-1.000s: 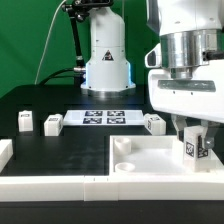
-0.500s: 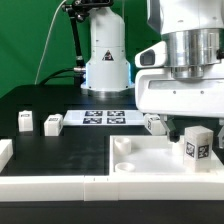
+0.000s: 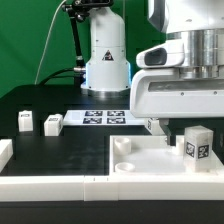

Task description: Assemble one leg

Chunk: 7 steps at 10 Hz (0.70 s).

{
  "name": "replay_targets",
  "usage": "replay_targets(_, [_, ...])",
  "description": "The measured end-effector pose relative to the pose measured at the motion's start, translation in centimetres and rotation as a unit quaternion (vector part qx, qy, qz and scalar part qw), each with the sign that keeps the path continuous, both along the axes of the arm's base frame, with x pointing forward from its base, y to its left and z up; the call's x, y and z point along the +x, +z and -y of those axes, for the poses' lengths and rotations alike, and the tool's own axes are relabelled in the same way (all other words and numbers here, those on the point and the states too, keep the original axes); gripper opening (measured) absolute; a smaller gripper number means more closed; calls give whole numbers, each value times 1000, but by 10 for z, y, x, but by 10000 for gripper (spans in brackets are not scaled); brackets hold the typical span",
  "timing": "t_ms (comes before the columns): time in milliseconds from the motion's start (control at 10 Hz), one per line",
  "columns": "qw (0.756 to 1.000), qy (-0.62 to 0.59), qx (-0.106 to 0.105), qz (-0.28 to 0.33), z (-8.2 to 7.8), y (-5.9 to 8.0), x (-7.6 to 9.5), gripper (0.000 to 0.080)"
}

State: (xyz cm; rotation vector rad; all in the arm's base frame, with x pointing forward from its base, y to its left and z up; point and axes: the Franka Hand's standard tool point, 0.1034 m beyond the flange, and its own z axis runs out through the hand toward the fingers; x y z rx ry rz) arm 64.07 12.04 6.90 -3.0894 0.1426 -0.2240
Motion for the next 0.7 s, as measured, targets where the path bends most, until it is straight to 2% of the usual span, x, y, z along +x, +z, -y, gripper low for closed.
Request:
replay_targets(200, [998, 61, -12, 2, 7, 0, 1, 649])
replay_targets(300, [991, 127, -28, 3, 11, 0, 1, 649])
replay_targets(600, [988, 152, -33, 3, 11, -1, 1, 634])
replay_targets(700, [989, 146, -32, 3, 11, -1, 1, 462])
